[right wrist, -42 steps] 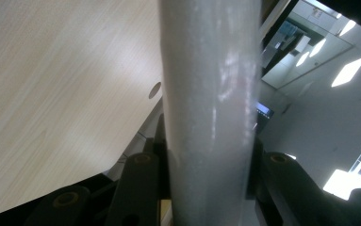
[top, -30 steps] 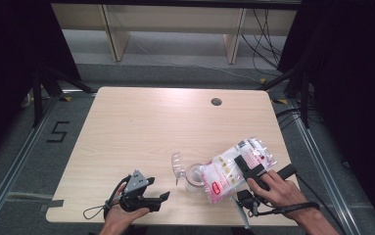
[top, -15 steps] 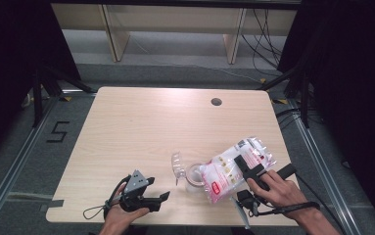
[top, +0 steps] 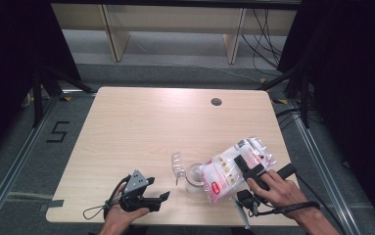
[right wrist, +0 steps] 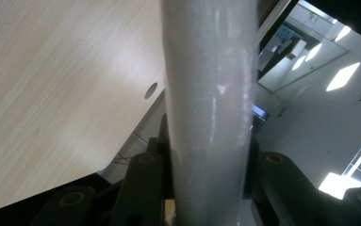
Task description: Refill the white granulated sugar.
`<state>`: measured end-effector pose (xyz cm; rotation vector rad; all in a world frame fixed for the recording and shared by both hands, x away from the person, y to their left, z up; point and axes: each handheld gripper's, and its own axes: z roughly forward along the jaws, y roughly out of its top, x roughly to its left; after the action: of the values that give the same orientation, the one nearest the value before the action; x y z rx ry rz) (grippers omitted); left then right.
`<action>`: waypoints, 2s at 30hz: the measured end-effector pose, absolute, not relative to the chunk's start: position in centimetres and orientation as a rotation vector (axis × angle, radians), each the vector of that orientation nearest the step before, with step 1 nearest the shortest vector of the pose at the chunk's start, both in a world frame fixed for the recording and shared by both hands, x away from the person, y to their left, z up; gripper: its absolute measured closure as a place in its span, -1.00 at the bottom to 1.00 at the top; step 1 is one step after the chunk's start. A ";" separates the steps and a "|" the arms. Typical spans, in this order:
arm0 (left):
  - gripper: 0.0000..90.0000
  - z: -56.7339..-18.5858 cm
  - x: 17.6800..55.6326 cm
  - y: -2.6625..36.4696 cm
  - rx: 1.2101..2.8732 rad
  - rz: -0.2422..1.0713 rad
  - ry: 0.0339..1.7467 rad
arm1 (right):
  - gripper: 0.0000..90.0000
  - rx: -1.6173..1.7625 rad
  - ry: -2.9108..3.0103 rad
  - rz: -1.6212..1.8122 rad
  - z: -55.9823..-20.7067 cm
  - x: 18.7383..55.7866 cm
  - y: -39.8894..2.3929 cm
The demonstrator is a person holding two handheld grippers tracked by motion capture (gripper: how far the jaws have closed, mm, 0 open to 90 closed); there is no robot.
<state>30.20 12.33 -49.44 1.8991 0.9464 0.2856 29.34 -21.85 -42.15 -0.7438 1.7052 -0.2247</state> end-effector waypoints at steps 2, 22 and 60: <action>-0.45 -49.5 30.2 12.3 1.895 0.286 0.944 | 0.61 -0.743 1.706 -0.225 -42.2 29.3 -21.9; -0.45 -49.5 30.2 12.3 1.893 0.286 0.944 | 0.64 -0.746 1.708 -0.224 -42.1 29.4 -21.8; -0.45 -49.5 30.2 12.3 1.894 0.287 0.947 | 0.70 -0.753 1.711 -0.223 -41.9 29.6 -21.8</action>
<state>30.21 12.32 -49.47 1.8943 0.9465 0.2868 29.59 -21.76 -41.93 -0.7528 1.7107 -0.2233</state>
